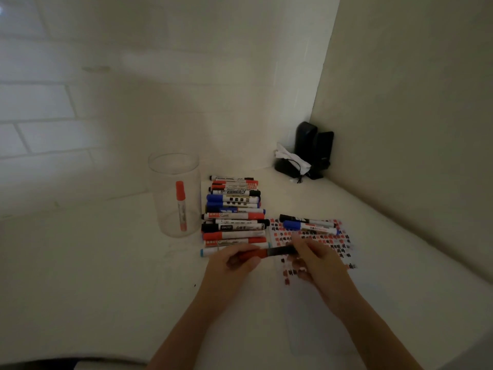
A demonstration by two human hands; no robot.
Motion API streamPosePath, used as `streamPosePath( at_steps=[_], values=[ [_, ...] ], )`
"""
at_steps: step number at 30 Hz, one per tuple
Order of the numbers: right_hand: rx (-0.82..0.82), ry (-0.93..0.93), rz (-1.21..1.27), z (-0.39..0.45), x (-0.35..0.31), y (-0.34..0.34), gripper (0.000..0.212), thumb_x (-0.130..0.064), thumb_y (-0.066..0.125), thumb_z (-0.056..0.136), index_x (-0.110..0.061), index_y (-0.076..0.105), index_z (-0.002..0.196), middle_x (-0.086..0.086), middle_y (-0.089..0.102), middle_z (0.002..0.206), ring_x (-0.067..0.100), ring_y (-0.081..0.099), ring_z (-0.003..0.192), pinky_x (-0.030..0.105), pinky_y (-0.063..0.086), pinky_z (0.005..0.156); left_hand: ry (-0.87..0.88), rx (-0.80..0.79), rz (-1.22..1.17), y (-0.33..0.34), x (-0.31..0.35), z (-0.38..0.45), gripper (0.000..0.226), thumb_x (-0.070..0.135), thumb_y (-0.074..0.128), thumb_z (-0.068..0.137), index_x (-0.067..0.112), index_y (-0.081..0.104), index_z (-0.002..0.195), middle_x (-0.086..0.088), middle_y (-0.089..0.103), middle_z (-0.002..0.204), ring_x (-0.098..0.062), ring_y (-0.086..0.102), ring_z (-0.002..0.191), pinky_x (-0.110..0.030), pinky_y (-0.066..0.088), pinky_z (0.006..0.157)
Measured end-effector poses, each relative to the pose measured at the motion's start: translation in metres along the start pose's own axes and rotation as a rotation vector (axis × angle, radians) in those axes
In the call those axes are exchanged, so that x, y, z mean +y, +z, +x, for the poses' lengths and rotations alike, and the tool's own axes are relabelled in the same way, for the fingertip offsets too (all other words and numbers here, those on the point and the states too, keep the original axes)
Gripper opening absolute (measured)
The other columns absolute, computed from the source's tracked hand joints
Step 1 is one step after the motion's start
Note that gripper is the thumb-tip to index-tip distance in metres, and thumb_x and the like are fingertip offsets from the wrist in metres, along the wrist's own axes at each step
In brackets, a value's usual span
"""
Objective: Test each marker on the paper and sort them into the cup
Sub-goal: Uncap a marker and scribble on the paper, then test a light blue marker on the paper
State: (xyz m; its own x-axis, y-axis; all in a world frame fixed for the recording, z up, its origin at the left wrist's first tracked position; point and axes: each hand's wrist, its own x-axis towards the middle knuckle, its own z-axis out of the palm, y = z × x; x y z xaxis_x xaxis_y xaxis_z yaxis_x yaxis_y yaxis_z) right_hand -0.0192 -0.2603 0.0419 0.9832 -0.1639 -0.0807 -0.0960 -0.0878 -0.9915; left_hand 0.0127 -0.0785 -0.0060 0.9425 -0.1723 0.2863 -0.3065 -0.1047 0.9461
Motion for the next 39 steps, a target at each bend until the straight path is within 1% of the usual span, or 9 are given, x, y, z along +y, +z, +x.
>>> streamPosePath(
  at_steps=[8, 12, 14, 16, 22, 28, 31, 34, 39],
  values=[
    [-0.192, -0.293, -0.902, 0.016, 0.008, -0.016, 0.018, -0.037, 0.055, 0.094, -0.031, 0.067, 0.106, -0.018, 0.062, 0.078, -0.003, 0.053, 0.065, 0.010, 0.038, 0.058, 0.068, 0.000, 0.215, 0.004, -0.004, 0.001, 0.033, 0.008, 0.072, 0.081, 0.034, 0.065, 0.099, 0.016, 0.065, 0.102, 0.006, 0.060, 0.095, -0.006, 0.046, 0.082],
    [0.100, -0.308, -0.905, 0.044, 0.013, -0.049, 0.020, -0.029, 0.060, 0.092, -0.026, 0.068, 0.110, -0.009, 0.063, 0.096, 0.004, 0.057, 0.077, 0.010, 0.040, 0.066, 0.194, 0.189, 0.544, -0.010, -0.007, -0.002, 0.032, 0.005, 0.073, 0.079, 0.020, 0.065, 0.105, 0.005, 0.058, 0.112, -0.003, 0.053, 0.100, -0.012, 0.039, 0.089],
    [0.252, -0.271, -0.994, 0.062, 0.021, -0.072, 0.022, -0.033, 0.062, 0.089, -0.029, 0.068, 0.110, 0.001, 0.063, 0.107, 0.015, 0.056, 0.090, 0.027, 0.049, 0.081, 0.220, 0.240, 0.690, -0.025, -0.010, 0.001, 0.034, 0.003, 0.075, 0.075, 0.015, 0.066, 0.106, -0.002, 0.058, 0.112, -0.014, 0.050, 0.105, -0.022, 0.037, 0.092],
    [0.307, -0.201, -1.081, 0.073, 0.025, -0.082, 0.024, -0.038, 0.062, 0.088, -0.033, 0.067, 0.111, 0.004, 0.058, 0.114, 0.022, 0.049, 0.104, 0.041, 0.044, 0.091, 0.189, 0.208, 0.802, -0.036, -0.013, 0.003, 0.037, 0.004, 0.077, 0.073, 0.014, 0.066, 0.107, -0.005, 0.059, 0.110, -0.020, 0.052, 0.104, -0.025, 0.038, 0.091],
    [0.369, -0.208, -1.205, 0.081, 0.024, -0.072, 0.033, -0.041, 0.062, 0.087, -0.038, 0.061, 0.119, 0.003, 0.049, 0.120, 0.022, 0.038, 0.112, 0.039, 0.030, 0.093, 0.139, 0.084, 1.011, -0.045, -0.021, 0.010, 0.032, 0.017, 0.080, 0.070, 0.014, 0.068, 0.099, -0.006, 0.064, 0.100, -0.027, 0.059, 0.090, -0.037, 0.051, 0.075],
    [0.238, -0.441, -0.711, 0.041, 0.020, -0.023, 0.017, -0.025, 0.063, 0.090, -0.019, 0.065, 0.106, -0.005, 0.060, 0.091, 0.005, 0.054, 0.076, 0.008, 0.040, 0.069, 0.109, 0.070, 1.028, -0.034, -0.023, 0.017, 0.023, 0.018, 0.071, 0.082, 0.013, 0.069, 0.105, -0.009, 0.062, 0.107, -0.027, 0.058, 0.096, -0.038, 0.048, 0.083],
    [0.061, -0.133, -0.339, 0.009, 0.018, -0.009, 0.020, -0.032, 0.058, 0.093, -0.015, 0.067, 0.088, -0.004, 0.061, 0.069, 0.009, 0.055, 0.059, 0.017, 0.046, 0.057, 0.077, 0.047, 0.914, -0.025, -0.018, 0.014, 0.025, 0.016, 0.056, 0.094, 0.008, 0.059, 0.117, -0.011, 0.057, 0.120, -0.024, 0.055, 0.108, -0.032, 0.043, 0.094],
    [-0.079, 0.086, -0.057, -0.014, 0.013, 0.005, 0.029, -0.043, 0.061, 0.089, -0.015, 0.065, 0.098, 0.003, 0.064, 0.072, 0.011, 0.055, 0.058, 0.021, 0.046, 0.052, 0.062, 0.016, 0.707, -0.008, 0.003, 0.006, 0.021, 0.020, 0.045, 0.099, 0.014, 0.051, 0.119, -0.003, 0.057, 0.116, -0.010, 0.052, 0.098, -0.015, 0.038, 0.084],
    [-0.021, -0.027, 0.086, -0.018, 0.004, 0.022, 0.030, -0.038, 0.060, 0.088, -0.008, 0.065, 0.090, 0.001, 0.061, 0.065, 0.011, 0.054, 0.057, 0.022, 0.046, 0.053, 0.155, -0.194, 0.590, 0.018, 0.027, -0.007, 0.028, 0.027, 0.041, 0.101, 0.019, 0.048, 0.127, 0.000, 0.057, 0.123, -0.009, 0.053, 0.106, -0.013, 0.039, 0.091]
  ],
)
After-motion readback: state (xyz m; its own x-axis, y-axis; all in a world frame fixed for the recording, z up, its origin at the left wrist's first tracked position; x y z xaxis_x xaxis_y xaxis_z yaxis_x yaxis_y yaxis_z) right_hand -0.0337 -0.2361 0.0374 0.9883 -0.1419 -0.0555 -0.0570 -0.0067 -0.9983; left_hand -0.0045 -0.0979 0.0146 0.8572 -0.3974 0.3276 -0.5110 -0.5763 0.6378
